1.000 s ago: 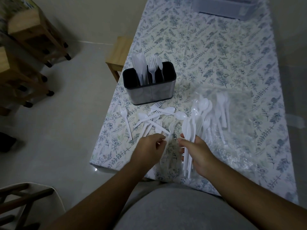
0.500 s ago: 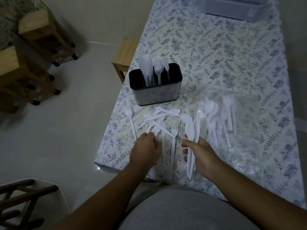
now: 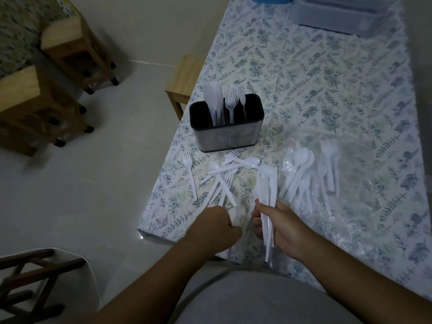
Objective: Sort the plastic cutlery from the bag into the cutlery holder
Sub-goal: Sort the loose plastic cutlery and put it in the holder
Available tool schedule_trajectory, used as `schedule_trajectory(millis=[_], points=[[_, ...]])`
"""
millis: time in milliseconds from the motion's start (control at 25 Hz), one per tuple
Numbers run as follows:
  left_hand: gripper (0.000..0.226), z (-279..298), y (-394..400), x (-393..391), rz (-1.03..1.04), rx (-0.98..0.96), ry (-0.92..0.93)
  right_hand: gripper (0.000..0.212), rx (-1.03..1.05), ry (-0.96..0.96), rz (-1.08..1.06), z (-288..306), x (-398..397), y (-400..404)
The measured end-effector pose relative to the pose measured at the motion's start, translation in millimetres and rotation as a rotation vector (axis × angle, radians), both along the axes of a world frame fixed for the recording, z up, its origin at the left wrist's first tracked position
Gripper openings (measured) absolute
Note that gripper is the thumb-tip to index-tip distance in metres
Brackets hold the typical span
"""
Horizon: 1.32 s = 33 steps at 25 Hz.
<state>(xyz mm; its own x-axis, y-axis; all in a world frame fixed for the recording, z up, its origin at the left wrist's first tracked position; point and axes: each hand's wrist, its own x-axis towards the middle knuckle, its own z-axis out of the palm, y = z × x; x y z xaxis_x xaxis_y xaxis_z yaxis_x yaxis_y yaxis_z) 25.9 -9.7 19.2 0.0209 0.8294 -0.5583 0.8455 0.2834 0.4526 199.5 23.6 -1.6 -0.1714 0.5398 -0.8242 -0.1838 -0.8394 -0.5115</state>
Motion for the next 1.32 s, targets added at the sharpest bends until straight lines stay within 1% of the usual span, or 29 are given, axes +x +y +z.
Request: schedule_trajectory(millis=[120,240,320,360,400,440,480,520,560,600,640,680,720,760,800,840,880,920,960,1000,1040,1080,1120,1160,1240,1320], points=[[0.033,18,-6,11,0.013,0.041,-0.071,0.032,0.007,0.023,0.006,6,-3,0],[0.025,24,3,24,-0.010,0.155,-0.101,0.032,0.057,0.074,-0.010,10,-5,4],[0.024,25,11,32,-0.067,0.245,-0.127,0.027,0.101,0.026,-0.045,13,-7,8],[0.021,26,14,36,-0.041,0.288,-0.173,0.024,0.124,-0.005,-0.077,14,-8,12],[0.020,27,15,39,0.058,0.318,-0.243,0.020,0.150,-0.015,-0.128,18,-7,19],[0.020,29,16,42,0.238,0.316,-0.340,0.014,0.185,0.015,-0.209,24,-6,27],[0.022,29,18,44,0.483,0.271,-0.471,0.009,0.224,0.062,-0.318,31,-4,36],[0.028,28,22,44,0.781,0.169,-0.639,0.006,0.252,0.108,-0.429,39,-3,43],[0.035,26,27,45,1.071,0.024,-0.821,0.007,0.270,0.142,-0.511,47,-5,48],[0.040,27,32,48,1.289,-0.113,-0.976,0.011,0.286,0.151,-0.528,54,-11,48],[0.044,28,37,54,1.409,-0.201,-1.089,0.014,0.296,0.135,-0.482,58,-20,42],[0.046,31,42,62,1.432,-0.238,-1.163,0.015,0.312,0.078,-0.382,59,-29,32],[0.047,35,43,71,1.395,-0.227,-1.202,0.014,0.336,-0.014,-0.249,58,-37,22],[0.048,39,42,76,1.347,-0.191,-1.193,0.014,0.354,-0.098,-0.144,57,-41,15],[0.047,42,41,78,1.295,-0.145,-1.155,0.013,0.366,-0.133,-0.086,56,-41,13],[0.044,40,38,75,1.201,-0.055,-1.085,0.013,0.372,-0.123,-0.065,54,-36,16],[0.037,31,38,64,1.054,0.098,-0.924,0.012,0.360,-0.096,-0.081,50,-28,21],[0.032,19,40,48,0.823,0.277,-0.644,0.011,0.321,-0.085,-0.118,45,-18,26],[0.038,3,45,31,0.560,0.392,-0.348,0.012,0.264,-0.103,-0.144,39,-9,29],[0.050,-13,48,17,0.341,0.425,-0.138,0.012,0.202,-0.151,-0.136,33,-2,27],[0.061,-24,51,8,0.186,0.366,-0.019,0.012,0.158,-0.204,-0.095,26,3,23],[0.067,-30,53,6,0.087,0.265,0.039,0.011,0.133,-0.241,-0.043,19,7,17],[0.071,-33,50,9,0.018,0.175,0.062,0.010,0.125,-0.260,0.004,15,10,11],[0.071,-35,46,14,-0.034,0.125,0.068,0.008,0.130,-0.277,0.036,11,13,7],[0.068,-36,35,23,-0.050,0.180,0.042,0.009,0.174,-0.313,0.053,13,15,8],[0.059,-27,26,31,0.127,0.317,-0.088,0.024,0.244,-0.378,0.083,21,14,11]])
